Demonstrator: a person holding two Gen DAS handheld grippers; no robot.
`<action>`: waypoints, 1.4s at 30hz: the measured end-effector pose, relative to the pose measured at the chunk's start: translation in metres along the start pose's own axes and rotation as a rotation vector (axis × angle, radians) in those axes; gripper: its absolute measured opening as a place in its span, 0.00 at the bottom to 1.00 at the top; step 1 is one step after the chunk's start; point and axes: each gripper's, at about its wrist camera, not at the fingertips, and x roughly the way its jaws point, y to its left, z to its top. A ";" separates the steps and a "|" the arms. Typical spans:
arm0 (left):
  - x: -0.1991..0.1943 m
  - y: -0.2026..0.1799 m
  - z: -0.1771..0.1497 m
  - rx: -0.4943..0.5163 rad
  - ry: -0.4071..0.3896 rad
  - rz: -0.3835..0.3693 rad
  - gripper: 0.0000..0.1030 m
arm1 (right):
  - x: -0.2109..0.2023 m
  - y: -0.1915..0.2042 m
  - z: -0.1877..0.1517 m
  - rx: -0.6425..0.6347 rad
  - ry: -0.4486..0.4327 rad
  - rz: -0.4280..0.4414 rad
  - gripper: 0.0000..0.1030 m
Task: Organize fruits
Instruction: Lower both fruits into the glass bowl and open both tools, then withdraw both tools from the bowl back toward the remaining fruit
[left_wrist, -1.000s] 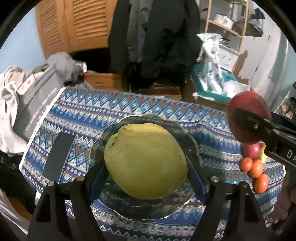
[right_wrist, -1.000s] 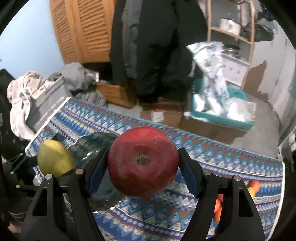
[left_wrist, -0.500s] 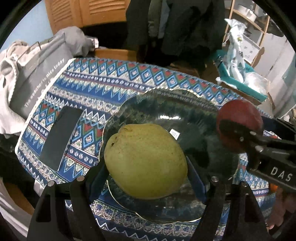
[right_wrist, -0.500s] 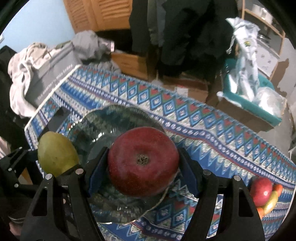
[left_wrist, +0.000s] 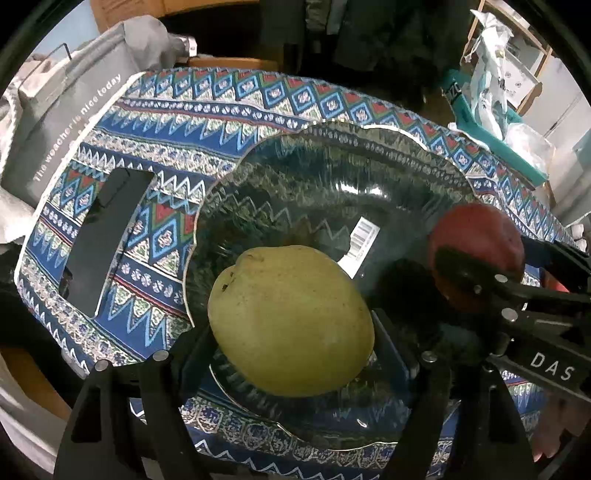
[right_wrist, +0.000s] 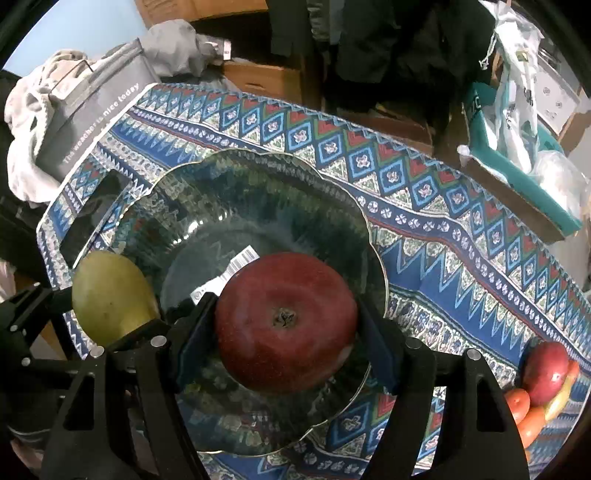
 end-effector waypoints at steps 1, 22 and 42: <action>0.002 -0.001 -0.001 -0.002 0.010 -0.002 0.79 | 0.002 -0.001 0.000 0.005 0.009 0.003 0.72; -0.013 -0.013 -0.001 0.040 -0.020 -0.009 0.82 | -0.023 -0.017 0.004 0.091 -0.059 0.051 0.74; -0.071 -0.073 0.000 0.149 -0.140 -0.075 0.83 | -0.125 -0.063 -0.026 0.159 -0.256 -0.131 0.84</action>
